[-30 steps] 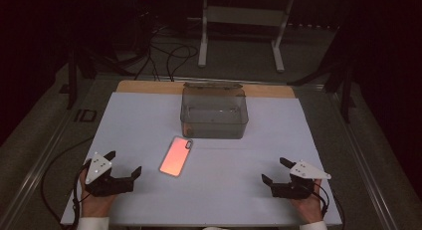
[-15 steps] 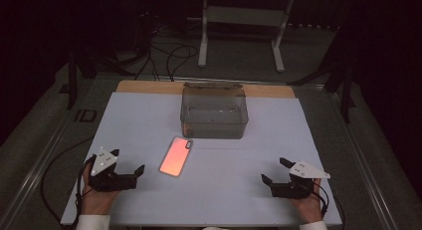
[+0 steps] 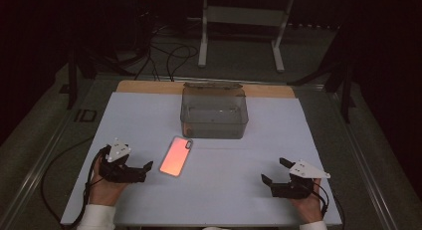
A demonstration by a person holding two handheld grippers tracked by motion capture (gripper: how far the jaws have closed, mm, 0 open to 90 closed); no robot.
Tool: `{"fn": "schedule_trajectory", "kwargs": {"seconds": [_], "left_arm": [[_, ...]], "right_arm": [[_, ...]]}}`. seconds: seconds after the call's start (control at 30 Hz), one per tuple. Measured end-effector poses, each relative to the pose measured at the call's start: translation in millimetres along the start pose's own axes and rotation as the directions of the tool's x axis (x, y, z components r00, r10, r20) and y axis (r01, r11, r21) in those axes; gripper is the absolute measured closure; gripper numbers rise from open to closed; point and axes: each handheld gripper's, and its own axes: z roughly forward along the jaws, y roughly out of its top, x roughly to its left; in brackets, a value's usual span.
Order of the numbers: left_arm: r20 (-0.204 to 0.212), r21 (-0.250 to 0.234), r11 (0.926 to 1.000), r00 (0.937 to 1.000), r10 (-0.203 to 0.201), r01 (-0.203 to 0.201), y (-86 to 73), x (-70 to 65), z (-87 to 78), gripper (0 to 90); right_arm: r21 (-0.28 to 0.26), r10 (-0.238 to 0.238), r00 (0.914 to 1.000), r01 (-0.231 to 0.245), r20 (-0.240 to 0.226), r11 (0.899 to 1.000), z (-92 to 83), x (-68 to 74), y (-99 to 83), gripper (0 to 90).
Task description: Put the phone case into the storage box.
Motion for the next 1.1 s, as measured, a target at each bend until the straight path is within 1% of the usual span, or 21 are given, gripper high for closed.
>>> {"fn": "schedule_trajectory", "kwargs": {"seconds": [0.2, 0.43, 0.53, 0.77, 1.1], "left_arm": [[0.005, 0.013, 0.9999, 1.0, 0.006, -0.006, 4.1, -0.7, 5.3, 0.6], [0.001, 0.042, 0.9991, 0.9999, -0.012, 0.012, 6.8, 1.2, 11.5, 1.1], [0.006, 0.05, 0.9986, 0.9998, -0.017, 0.017, 8.0, 1.8, 13.7, 1.1], [0.016, 0.076, 0.9971, 0.9998, -0.014, 0.013, 11.8, 1.0, 21.0, 1.1], [0.016, 0.11, 0.994, 0.9998, -0.006, 0.004, 17.1, -2.4, 32.3, 1.2]], "right_arm": [[0.002, 0.002, 1.0, -0.002, 0.001, 1.0, 0.1, 0.1, 0.0, 9.2], [0.006, 0.001, 1.0, -0.001, 0.0, 1.0, 0.5, 0.1, -0.1, 9.2], [0.007, 0.001, 1.0, -0.001, -0.001, 1.0, 0.7, 0.2, -0.2, 9.3], [0.008, 0.001, 1.0, -0.001, -0.005, 1.0, 0.8, 0.4, -0.1, 9.2], [0.011, 0.001, 0.9999, -0.001, -0.01, 1.0, 1.5, 1.6, -0.1, 9.2]]}}
